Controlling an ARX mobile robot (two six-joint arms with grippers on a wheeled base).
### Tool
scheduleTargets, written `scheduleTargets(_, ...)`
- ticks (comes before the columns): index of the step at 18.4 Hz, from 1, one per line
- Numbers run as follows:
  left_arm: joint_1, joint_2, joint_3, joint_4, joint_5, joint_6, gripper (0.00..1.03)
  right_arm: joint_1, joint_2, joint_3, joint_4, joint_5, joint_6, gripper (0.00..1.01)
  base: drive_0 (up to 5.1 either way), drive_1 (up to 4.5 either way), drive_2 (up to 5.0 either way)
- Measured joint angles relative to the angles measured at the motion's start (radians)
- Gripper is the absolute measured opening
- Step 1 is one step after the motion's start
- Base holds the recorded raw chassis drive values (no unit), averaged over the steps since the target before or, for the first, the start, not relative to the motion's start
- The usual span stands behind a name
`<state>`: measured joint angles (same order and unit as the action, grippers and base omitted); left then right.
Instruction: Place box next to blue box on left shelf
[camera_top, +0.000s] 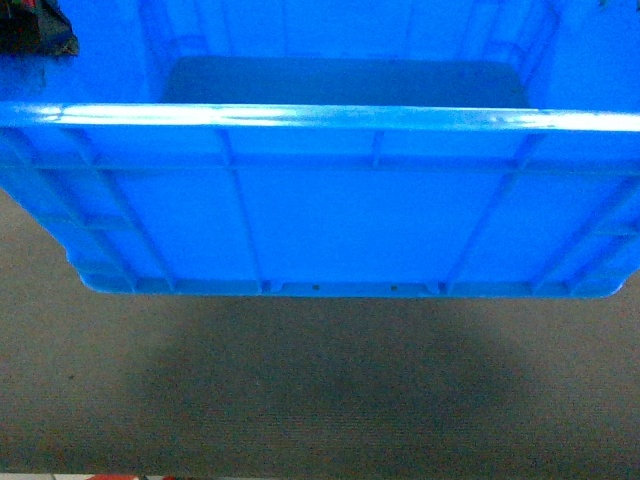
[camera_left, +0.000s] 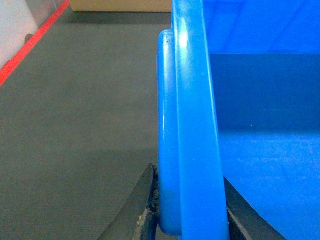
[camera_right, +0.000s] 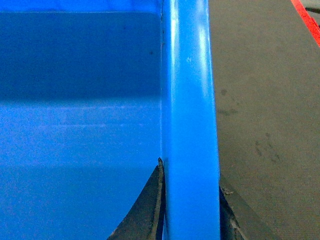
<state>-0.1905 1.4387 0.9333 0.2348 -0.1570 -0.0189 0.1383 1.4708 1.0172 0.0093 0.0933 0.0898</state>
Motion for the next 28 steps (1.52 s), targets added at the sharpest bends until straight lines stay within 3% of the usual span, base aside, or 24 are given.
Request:
scheduleTargets(11, -0.002, -0.009, -0.005, -0.002, 0.000, -0.002, 0.21, 0.000, 0.000, -0.005, 0.024, 0.002, -0.007, 0.18, 0.0, 0.00, 0.0)
scheduleTargets(28, -0.003, -0.010, -0.005, -0.002, 0.000, -0.002, 0.21, 0.000, 0.000, -0.005, 0.023, 0.003, -0.008, 0.18, -1.7, -1.72, -1.7)
